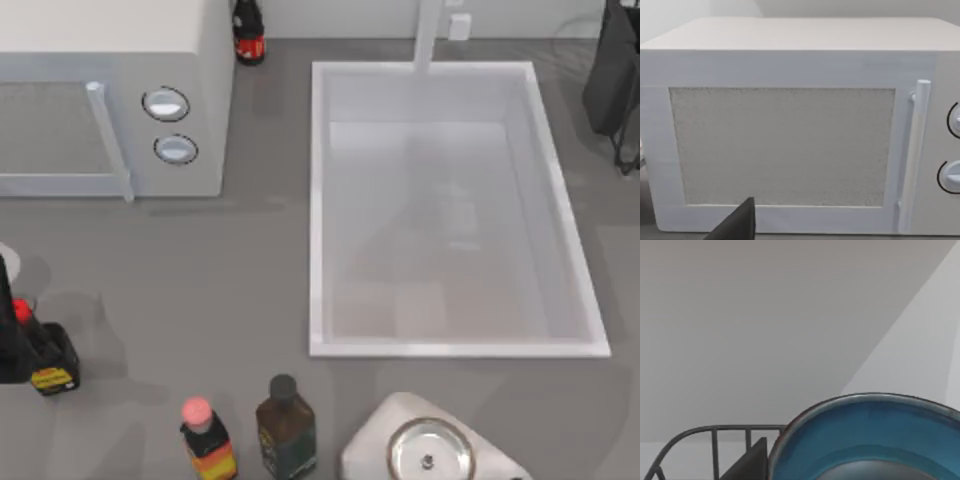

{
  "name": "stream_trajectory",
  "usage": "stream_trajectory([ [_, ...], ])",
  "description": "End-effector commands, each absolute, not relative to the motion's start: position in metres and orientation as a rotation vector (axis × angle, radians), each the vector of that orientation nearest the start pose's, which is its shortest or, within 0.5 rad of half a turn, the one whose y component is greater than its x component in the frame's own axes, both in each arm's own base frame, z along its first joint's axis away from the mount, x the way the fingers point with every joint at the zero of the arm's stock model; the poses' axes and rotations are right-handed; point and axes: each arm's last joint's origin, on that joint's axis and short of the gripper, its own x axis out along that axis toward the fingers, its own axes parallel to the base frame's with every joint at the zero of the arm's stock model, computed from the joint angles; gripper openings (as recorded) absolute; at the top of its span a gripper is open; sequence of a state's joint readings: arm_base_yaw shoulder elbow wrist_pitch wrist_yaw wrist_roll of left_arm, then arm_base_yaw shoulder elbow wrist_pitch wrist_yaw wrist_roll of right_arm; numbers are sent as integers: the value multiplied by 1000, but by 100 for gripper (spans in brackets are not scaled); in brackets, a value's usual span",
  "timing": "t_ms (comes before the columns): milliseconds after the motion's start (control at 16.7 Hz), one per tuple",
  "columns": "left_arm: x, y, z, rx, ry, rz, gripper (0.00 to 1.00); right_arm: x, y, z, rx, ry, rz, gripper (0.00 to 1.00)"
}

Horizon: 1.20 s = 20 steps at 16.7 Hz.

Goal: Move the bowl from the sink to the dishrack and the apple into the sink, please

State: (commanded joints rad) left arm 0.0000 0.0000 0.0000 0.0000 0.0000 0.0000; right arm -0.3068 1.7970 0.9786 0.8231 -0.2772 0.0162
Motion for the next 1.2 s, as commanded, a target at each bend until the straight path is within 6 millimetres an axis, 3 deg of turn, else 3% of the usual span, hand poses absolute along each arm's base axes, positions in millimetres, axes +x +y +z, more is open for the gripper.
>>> stream_trajectory([
  [360,106,-1,160,0,0,0,100,376,-109,219,4,5,-21,100],
  [540,106,-1,160,0,0,0,100,358,-106,222,24,45,-67,100],
  [720,106,-1,160,0,0,0,100,327,-90,237,27,60,-81,100],
  [960,106,-1,160,0,0,0,100,269,-62,268,8,4,-86,100],
  [1200,106,-1,160,0,0,0,100,223,-35,259,5,36,-32,100],
])
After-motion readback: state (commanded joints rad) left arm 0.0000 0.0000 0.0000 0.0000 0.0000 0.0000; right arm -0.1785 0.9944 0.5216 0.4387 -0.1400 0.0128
